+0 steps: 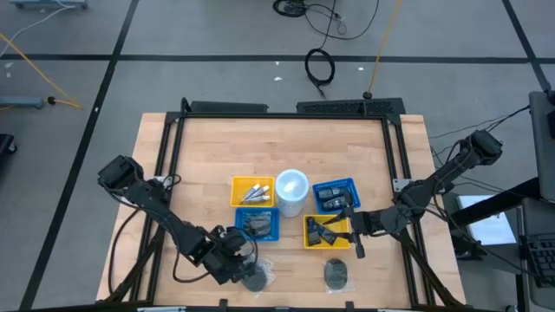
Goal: Pick & Place Travel size toiletries
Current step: Put the black hairbrush into the bottom blue bin
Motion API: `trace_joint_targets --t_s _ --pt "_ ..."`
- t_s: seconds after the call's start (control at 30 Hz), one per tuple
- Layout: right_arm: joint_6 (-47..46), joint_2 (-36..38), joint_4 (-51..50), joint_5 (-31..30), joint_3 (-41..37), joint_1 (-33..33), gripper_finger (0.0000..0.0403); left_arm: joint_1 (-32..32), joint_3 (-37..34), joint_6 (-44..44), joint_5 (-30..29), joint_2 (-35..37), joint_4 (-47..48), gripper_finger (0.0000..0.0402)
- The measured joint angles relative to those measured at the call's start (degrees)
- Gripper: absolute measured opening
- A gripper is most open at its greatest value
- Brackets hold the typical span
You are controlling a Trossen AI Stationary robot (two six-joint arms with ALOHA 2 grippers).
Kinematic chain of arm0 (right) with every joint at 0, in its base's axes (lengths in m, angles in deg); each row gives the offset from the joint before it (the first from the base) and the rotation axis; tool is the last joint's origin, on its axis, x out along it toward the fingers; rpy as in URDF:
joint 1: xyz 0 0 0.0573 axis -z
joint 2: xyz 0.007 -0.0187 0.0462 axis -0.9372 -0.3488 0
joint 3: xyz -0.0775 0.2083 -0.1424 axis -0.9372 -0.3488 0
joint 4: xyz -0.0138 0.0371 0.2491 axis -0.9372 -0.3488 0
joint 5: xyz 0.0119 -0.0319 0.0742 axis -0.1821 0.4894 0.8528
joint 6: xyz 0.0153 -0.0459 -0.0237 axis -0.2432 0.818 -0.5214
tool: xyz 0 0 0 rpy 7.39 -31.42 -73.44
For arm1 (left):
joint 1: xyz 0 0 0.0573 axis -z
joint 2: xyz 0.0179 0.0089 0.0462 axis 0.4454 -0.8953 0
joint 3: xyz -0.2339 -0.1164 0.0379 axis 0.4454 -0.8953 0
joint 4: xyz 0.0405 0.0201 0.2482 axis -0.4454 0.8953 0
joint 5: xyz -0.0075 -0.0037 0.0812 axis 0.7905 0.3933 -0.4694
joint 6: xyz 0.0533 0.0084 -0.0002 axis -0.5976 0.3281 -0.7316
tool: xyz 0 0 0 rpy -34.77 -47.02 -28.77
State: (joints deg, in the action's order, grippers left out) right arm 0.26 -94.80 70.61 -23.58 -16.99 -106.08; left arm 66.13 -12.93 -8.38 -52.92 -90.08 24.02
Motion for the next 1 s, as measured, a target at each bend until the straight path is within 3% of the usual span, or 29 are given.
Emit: trace_joint_targets --t_s 0.53,0.77,0.87,1.0 --pt "0.0 0.0 -0.4 0.0 0.0 0.0 0.0128 0.1 0.0 2.0 4.7 -6.4 -5.9 0.017" --pt "0.0 0.0 -0.4 0.0 0.0 0.0 0.0128 0.0 0.0 -3.7 6.0 -6.6 -11.8 0.0166" --pt "0.0 0.0 -0.4 0.0 0.0 0.0 0.0128 0.0 0.0 -6.4 6.8 -6.6 -13.1 0.0136" --pt "0.0 0.0 -0.4 0.0 0.1 0.0 0.0128 0.0 0.0 -8.0 6.9 -6.6 -13.1 0.0037"
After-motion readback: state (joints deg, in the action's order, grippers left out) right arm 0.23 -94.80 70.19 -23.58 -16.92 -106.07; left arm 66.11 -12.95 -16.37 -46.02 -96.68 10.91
